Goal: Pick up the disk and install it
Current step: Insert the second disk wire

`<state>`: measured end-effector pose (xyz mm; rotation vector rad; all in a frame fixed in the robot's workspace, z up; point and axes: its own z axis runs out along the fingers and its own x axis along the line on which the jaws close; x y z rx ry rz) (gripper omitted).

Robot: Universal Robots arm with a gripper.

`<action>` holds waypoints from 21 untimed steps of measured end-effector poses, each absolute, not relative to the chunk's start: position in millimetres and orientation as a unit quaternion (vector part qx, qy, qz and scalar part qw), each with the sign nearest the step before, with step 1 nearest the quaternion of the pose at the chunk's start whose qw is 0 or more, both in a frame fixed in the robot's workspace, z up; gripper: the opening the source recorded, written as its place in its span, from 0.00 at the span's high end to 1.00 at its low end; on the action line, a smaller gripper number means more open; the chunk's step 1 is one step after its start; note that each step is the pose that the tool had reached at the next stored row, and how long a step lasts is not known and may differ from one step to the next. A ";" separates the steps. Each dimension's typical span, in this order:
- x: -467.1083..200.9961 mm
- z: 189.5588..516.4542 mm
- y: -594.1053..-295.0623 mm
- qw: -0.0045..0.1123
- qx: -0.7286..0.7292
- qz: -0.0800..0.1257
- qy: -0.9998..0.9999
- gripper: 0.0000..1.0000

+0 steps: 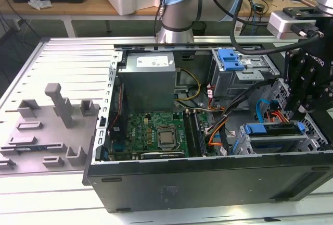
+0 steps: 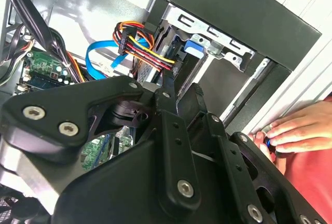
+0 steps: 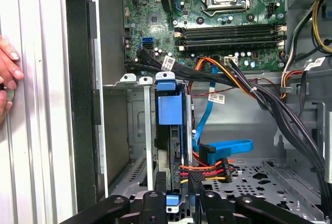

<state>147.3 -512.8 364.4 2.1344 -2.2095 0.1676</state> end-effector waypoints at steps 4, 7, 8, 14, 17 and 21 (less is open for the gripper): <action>147.3 364.4 -505.0 0.033 0.693 0.055 -0.718 0.69; 147.3 364.3 -483.6 0.038 0.693 0.060 -0.717 0.69; 147.3 364.3 -482.2 0.039 0.693 0.061 -0.717 0.69; 140.4 364.3 -481.9 0.040 0.693 0.062 -0.717 0.69; 134.5 364.4 -481.9 0.040 0.694 0.062 -0.717 0.69; 130.1 364.3 -481.9 0.040 0.694 0.063 -0.716 0.69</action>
